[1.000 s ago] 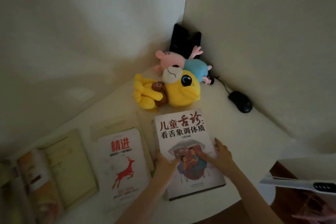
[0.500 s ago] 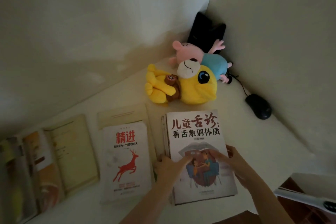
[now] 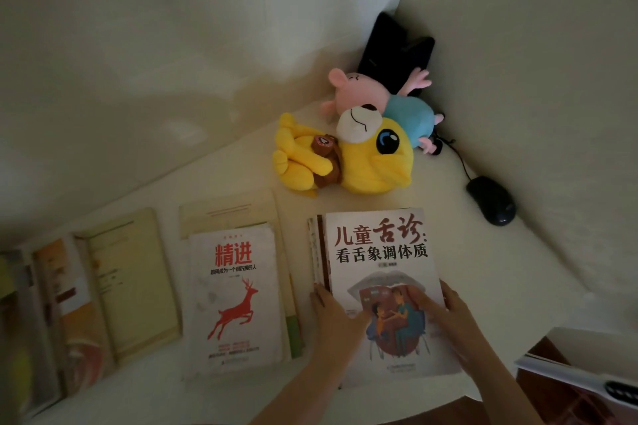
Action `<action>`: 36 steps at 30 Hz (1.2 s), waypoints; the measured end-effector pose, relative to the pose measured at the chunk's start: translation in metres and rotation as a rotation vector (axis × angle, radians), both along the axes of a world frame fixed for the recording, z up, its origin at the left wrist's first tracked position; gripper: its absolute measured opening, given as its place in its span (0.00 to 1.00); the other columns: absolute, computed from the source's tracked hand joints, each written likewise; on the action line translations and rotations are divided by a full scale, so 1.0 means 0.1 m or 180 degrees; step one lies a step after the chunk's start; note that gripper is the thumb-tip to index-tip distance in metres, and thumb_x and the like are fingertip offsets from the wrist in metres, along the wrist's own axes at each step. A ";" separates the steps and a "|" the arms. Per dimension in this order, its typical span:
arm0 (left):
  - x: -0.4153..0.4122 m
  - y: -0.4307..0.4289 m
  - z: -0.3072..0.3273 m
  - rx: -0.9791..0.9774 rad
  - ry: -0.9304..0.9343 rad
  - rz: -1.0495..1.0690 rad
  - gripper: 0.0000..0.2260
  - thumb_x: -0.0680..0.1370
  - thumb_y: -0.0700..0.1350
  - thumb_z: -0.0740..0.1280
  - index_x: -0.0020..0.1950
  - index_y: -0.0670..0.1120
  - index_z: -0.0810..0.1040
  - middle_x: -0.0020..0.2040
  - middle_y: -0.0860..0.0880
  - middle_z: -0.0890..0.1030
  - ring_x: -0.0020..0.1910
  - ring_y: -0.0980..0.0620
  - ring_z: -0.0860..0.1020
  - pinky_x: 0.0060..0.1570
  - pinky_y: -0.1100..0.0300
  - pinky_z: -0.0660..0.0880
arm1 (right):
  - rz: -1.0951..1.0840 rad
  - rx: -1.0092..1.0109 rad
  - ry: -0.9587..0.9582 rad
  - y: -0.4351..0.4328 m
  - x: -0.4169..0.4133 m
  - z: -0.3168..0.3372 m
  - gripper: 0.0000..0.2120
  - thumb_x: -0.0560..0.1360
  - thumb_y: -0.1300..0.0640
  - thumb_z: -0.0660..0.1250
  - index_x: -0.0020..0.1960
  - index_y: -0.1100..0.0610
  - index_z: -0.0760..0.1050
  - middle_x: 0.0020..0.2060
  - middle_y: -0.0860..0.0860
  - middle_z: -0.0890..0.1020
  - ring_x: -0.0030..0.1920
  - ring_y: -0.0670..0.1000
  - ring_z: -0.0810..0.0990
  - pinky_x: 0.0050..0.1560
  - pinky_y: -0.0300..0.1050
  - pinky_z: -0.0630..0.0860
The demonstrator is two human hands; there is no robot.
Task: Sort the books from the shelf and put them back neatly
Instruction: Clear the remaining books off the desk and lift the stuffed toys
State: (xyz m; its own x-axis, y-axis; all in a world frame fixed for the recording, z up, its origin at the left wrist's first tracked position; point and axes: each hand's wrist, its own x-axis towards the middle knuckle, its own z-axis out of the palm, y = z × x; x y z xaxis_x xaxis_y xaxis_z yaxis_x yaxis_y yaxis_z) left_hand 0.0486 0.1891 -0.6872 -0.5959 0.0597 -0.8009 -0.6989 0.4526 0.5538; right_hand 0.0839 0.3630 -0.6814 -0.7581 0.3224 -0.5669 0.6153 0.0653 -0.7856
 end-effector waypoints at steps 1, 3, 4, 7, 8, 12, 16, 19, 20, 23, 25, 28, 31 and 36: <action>0.00 0.00 0.01 0.0006 -0.0013 -0.0045 0.55 0.62 0.69 0.71 0.77 0.45 0.48 0.77 0.45 0.57 0.76 0.46 0.58 0.70 0.45 0.64 | -0.0013 0.0011 -0.0027 0.01 0.00 -0.01 0.20 0.63 0.44 0.68 0.53 0.50 0.76 0.39 0.46 0.86 0.38 0.49 0.85 0.32 0.38 0.79; -0.03 -0.01 0.12 -0.0002 0.0020 -0.0126 0.49 0.71 0.60 0.71 0.77 0.41 0.43 0.79 0.45 0.51 0.77 0.46 0.53 0.74 0.47 0.58 | -0.0062 0.0009 -0.0056 0.01 0.01 -0.03 0.21 0.63 0.43 0.69 0.54 0.50 0.76 0.41 0.48 0.86 0.38 0.50 0.85 0.34 0.42 0.80; -0.02 -0.01 0.13 -0.0068 0.0057 -0.0180 0.46 0.75 0.55 0.69 0.77 0.39 0.40 0.79 0.44 0.48 0.77 0.46 0.51 0.74 0.49 0.56 | -0.0093 0.0014 -0.0065 0.00 0.01 -0.02 0.21 0.63 0.43 0.70 0.54 0.50 0.76 0.41 0.49 0.86 0.38 0.51 0.85 0.34 0.43 0.80; -0.02 0.01 0.18 -0.0206 0.0078 -0.0439 0.43 0.79 0.49 0.64 0.75 0.38 0.32 0.77 0.42 0.36 0.78 0.44 0.46 0.75 0.52 0.51 | -0.0180 0.0012 -0.0089 0.03 0.04 -0.06 0.14 0.72 0.50 0.73 0.55 0.52 0.77 0.40 0.48 0.86 0.37 0.50 0.85 0.34 0.41 0.79; -0.02 0.03 0.21 -0.0197 0.0087 -0.0519 0.43 0.80 0.48 0.64 0.74 0.38 0.30 0.77 0.42 0.33 0.78 0.44 0.42 0.75 0.52 0.47 | -0.0227 -0.0012 -0.0139 0.04 0.05 -0.05 0.12 0.74 0.52 0.70 0.56 0.54 0.77 0.40 0.49 0.86 0.37 0.51 0.85 0.34 0.42 0.79; -0.05 0.13 0.30 -0.0361 0.0140 -0.0878 0.42 0.80 0.50 0.62 0.75 0.39 0.32 0.75 0.38 0.31 0.76 0.41 0.36 0.74 0.51 0.46 | -0.0393 -0.0225 -0.0242 0.13 0.10 0.01 0.16 0.73 0.52 0.68 0.57 0.59 0.78 0.41 0.54 0.86 0.39 0.54 0.85 0.34 0.43 0.79; -0.07 0.15 0.30 -0.0353 0.0069 -0.1000 0.42 0.79 0.54 0.62 0.76 0.42 0.33 0.75 0.37 0.30 0.76 0.40 0.35 0.74 0.49 0.46 | -0.0383 -0.0337 -0.0158 0.16 0.12 0.04 0.32 0.58 0.38 0.77 0.55 0.55 0.79 0.43 0.54 0.86 0.42 0.56 0.85 0.36 0.46 0.81; -0.09 0.13 0.32 -0.0279 0.0053 -0.0900 0.42 0.79 0.53 0.63 0.77 0.42 0.34 0.75 0.38 0.31 0.76 0.41 0.37 0.74 0.47 0.47 | -0.0346 -0.0301 -0.0167 0.17 0.12 0.04 0.17 0.71 0.51 0.71 0.57 0.58 0.77 0.42 0.55 0.86 0.40 0.55 0.85 0.34 0.44 0.80; -0.10 0.11 0.32 -0.0256 0.0070 -0.0842 0.41 0.79 0.53 0.63 0.77 0.42 0.36 0.76 0.39 0.33 0.77 0.41 0.38 0.75 0.47 0.47 | -0.0312 -0.0224 -0.0202 0.18 0.10 0.05 0.14 0.74 0.55 0.68 0.57 0.60 0.77 0.41 0.55 0.86 0.39 0.55 0.85 0.33 0.43 0.80; -0.12 0.03 0.25 -0.0126 0.0154 -0.0507 0.39 0.78 0.49 0.65 0.78 0.45 0.41 0.78 0.42 0.43 0.77 0.43 0.50 0.74 0.47 0.57 | -0.0181 -0.0037 -0.0217 0.23 0.05 0.05 0.11 0.74 0.59 0.68 0.55 0.63 0.78 0.39 0.55 0.86 0.37 0.56 0.85 0.32 0.43 0.80; -0.13 -0.04 0.22 0.0018 0.0124 -0.0226 0.39 0.77 0.46 0.67 0.78 0.47 0.44 0.77 0.45 0.50 0.74 0.45 0.59 0.70 0.48 0.66 | -0.0165 0.0014 -0.0231 0.25 0.03 0.04 0.10 0.74 0.60 0.68 0.53 0.64 0.78 0.38 0.55 0.86 0.36 0.56 0.85 0.31 0.43 0.80; -0.14 -0.08 0.22 0.0071 0.0107 -0.0214 0.39 0.76 0.46 0.68 0.78 0.48 0.46 0.74 0.46 0.55 0.71 0.46 0.63 0.67 0.50 0.69 | -0.0245 -0.0024 -0.0223 0.28 0.05 0.05 0.10 0.73 0.61 0.69 0.52 0.64 0.78 0.38 0.55 0.86 0.36 0.57 0.85 0.31 0.44 0.80; -0.17 -0.12 0.18 0.0042 0.0088 -0.0155 0.39 0.76 0.49 0.68 0.77 0.48 0.46 0.74 0.45 0.58 0.71 0.45 0.63 0.68 0.44 0.67 | -0.0270 -0.0131 -0.0221 0.37 0.08 0.07 0.21 0.64 0.55 0.76 0.52 0.64 0.78 0.40 0.59 0.85 0.39 0.61 0.84 0.38 0.53 0.81; -0.26 -0.22 0.11 0.0320 -0.0311 0.0342 0.39 0.77 0.46 0.66 0.78 0.48 0.44 0.73 0.43 0.64 0.67 0.44 0.70 0.67 0.46 0.69 | -0.0301 -0.0020 -0.0394 0.74 0.08 0.19 0.22 0.62 0.54 0.75 0.52 0.65 0.78 0.40 0.59 0.85 0.40 0.64 0.84 0.46 0.61 0.80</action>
